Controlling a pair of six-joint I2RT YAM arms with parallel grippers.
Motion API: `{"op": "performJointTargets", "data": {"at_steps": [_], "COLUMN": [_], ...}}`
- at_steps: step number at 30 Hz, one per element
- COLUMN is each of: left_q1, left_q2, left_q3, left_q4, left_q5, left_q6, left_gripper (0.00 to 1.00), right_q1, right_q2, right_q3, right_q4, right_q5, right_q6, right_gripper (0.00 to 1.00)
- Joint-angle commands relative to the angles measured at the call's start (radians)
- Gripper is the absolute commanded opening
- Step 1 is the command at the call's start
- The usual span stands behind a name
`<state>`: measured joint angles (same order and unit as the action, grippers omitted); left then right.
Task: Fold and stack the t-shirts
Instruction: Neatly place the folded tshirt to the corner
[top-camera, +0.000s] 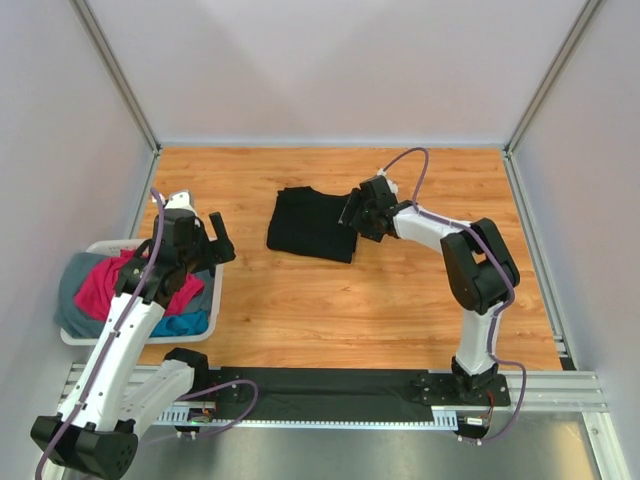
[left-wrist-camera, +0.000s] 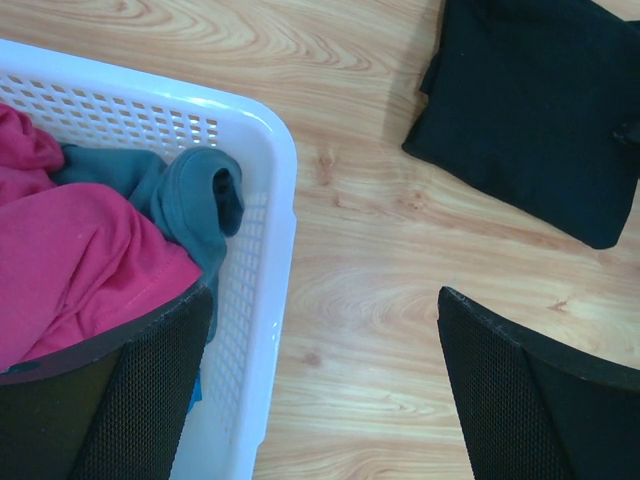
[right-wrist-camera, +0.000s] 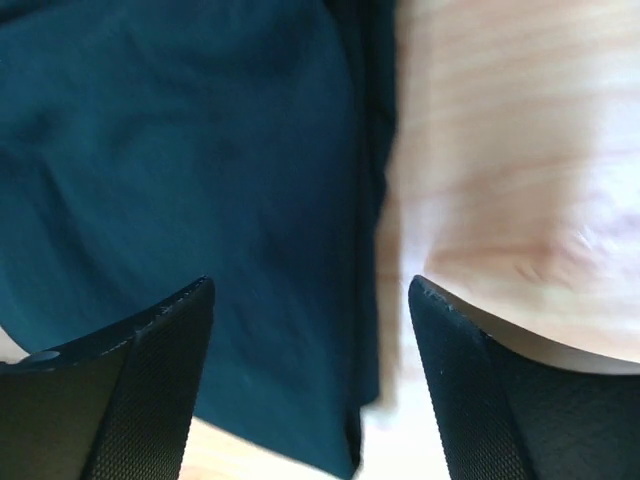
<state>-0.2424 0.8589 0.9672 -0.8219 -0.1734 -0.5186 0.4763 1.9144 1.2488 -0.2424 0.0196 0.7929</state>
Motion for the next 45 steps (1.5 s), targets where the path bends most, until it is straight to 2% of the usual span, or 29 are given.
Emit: {"op": "performJointTargets", "data": {"at_steps": [1, 2, 3, 6, 12, 14, 17, 18, 21, 24, 29, 34, 40, 42, 44, 45], "left_q1": [-0.001, -0.001, -0.001, -0.001, -0.001, -0.001, -0.001, -0.001, -0.001, -0.001, -0.001, -0.001, -0.001, 0.0, 0.0, -0.001], "left_q2": [0.006, 0.008, 0.008, 0.009, 0.012, 0.017, 0.026, 0.028, 0.034, 0.034, 0.046, 0.072, 0.101, 0.109, 0.117, 0.127], "left_q3": [0.005, 0.007, 0.011, 0.022, 0.022, 0.021, 0.022, 0.024, 0.028, 0.027, 0.024, 0.031, 0.059, 0.076, 0.085, 0.091], "left_q4": [0.027, 0.026, 0.023, 0.017, 0.017, 0.018, 0.027, 0.024, 0.02, 0.02, 0.026, 0.017, -0.006, -0.013, -0.007, -0.008], "left_q5": [0.02, 0.011, 0.008, 0.005, -0.006, -0.005, -0.008, -0.009, -0.021, -0.034, -0.031, -0.061, -0.118, -0.129, -0.13, -0.13], "left_q6": [-0.004, -0.004, -0.001, 0.009, 0.015, 0.015, 0.015, 0.015, 0.019, 0.022, 0.025, 0.035, 0.034, 0.02, 0.005, -0.001], "left_gripper": [1.0, 1.0, 1.0, 1.0, 1.0, 1.0, 1.0, 1.0, 1.0, 1.0, 1.0, 1.0, 0.99, 1.0, 1.0, 1.0], "right_q1": [0.001, 0.001, -0.001, 0.001, -0.002, -0.01, -0.036, -0.048, -0.122, -0.206, -0.34, -0.444, -0.577, -0.607, -0.662, -0.676], "right_q2": [0.054, 0.078, 0.087, 0.124, 0.172, 0.193, 0.219, 0.222, 0.232, 0.248, 0.339, 0.451, 0.531, 0.551, 0.586, 0.594], "right_q3": [0.083, 0.086, 0.089, 0.113, 0.173, 0.193, 0.221, 0.236, 0.274, 0.34, 0.588, 0.825, 0.89, 0.948, 1.001, 1.047], "right_q4": [0.075, 0.077, 0.081, 0.048, -0.049, -0.064, -0.057, -0.052, -0.051, -0.101, -0.239, -0.428, -0.456, -0.488, -0.523, -0.531], "right_q5": [0.006, 0.005, 0.009, 0.028, 0.097, 0.098, 0.071, 0.051, 0.004, -0.006, -0.05, -0.021, 0.046, 0.002, -0.111, -0.103], "right_q6": [0.045, 0.049, 0.06, 0.071, 0.045, 0.035, 0.005, -0.003, -0.053, -0.169, -0.371, -0.559, -0.679, -0.703, -0.693, -0.692], "right_gripper": [0.79, 0.77, 0.71, 0.66, 0.65, 0.6, 0.36, 0.2, 0.0, 0.0, 0.0, 0.0, 0.0, 0.0, 0.0, 0.0]}}
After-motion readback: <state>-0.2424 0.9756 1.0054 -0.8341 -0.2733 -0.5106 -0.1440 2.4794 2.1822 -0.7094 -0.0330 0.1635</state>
